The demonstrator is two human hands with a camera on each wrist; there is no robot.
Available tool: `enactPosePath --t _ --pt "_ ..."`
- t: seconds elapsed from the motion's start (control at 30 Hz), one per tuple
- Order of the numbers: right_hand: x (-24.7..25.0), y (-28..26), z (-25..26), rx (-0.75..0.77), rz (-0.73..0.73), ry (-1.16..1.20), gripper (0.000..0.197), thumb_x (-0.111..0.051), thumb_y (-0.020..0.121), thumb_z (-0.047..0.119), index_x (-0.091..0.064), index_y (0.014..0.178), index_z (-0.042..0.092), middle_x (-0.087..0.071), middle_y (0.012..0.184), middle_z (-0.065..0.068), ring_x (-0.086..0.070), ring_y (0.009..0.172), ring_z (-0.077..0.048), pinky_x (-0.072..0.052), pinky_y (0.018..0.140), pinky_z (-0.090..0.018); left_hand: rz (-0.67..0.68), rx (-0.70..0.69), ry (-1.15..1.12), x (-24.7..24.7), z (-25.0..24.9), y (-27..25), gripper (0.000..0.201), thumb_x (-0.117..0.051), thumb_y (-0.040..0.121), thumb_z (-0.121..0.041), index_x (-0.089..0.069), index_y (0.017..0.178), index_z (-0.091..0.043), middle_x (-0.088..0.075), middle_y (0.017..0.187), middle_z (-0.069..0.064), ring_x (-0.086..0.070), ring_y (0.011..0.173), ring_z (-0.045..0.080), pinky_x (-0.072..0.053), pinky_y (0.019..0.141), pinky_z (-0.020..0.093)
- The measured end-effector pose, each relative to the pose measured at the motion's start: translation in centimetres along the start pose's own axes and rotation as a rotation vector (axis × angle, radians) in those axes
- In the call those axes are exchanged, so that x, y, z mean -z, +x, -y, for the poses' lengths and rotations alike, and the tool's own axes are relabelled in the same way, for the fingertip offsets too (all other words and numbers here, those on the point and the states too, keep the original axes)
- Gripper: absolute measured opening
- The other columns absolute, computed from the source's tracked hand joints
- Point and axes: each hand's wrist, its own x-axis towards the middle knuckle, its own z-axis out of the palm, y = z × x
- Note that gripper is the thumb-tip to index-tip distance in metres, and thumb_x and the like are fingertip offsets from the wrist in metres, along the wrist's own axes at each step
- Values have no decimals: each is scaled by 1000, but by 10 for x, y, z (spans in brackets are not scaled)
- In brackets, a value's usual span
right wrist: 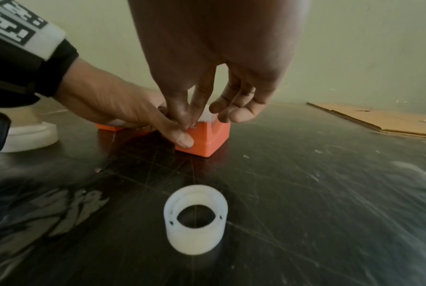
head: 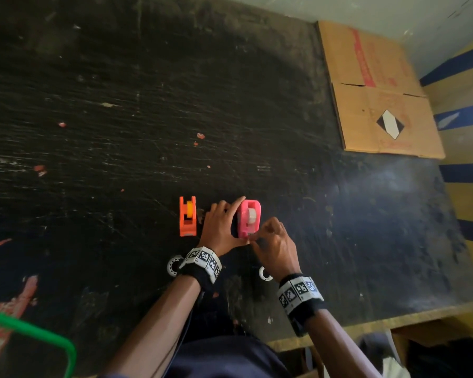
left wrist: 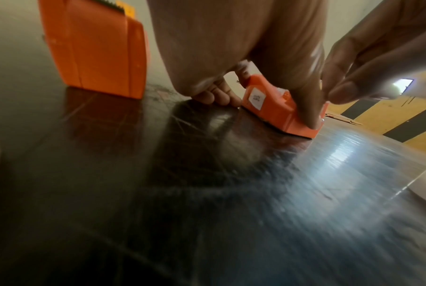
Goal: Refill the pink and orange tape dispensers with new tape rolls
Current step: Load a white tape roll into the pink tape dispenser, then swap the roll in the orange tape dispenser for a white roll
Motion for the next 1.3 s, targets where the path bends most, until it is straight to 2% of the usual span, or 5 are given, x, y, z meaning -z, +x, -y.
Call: enactPosePath --t 0.43,0.63,0.97,1.13,1.3 --pt "15 0 8 -50 -91 72 15 -76 80 20 -79 95 23 -55 92 6 -57 74 -14 -34 56 -18 250 115 -86 49 -23 4 121 -83 73 -8 -1 160 -28 -32 151 14 -42 137 30 -33 115 45" --pt "23 35 38 35 -163 223 25 -71 81 21 -74 105 27 -64 94 6 -66 75 -17 -52 62 -29 -7 110 -110 129 4 1 74 -80 73 -13 -54 140 -28 -60 113 3 -63 96 18 -52 89 32" --pt "-16 86 100 61 254 368 68 -81 79 16 -51 140 16 -69 115 -5 -70 86 -18 -60 81 -33 78 442 -217 136 73 -31 74 -86 71 -10 -55 136 -25 -67 106 -1 -60 93 10 -44 82 25" --pt "-30 87 108 0 253 456 56 -83 75 12 -62 127 13 -75 105 -8 -72 91 -22 -59 86 -36 49 413 -363 117 68 -35 70 -91 65 -11 -63 129 -16 -76 100 8 -68 87 14 -51 77 23" --pt "-20 84 102 -8 227 563 50 -77 78 5 -64 125 18 -75 100 -3 -71 84 -14 -59 79 -29 19 386 -476 126 63 -36 60 -88 67 -6 -64 121 -16 -73 97 7 -71 78 15 -57 51 19"
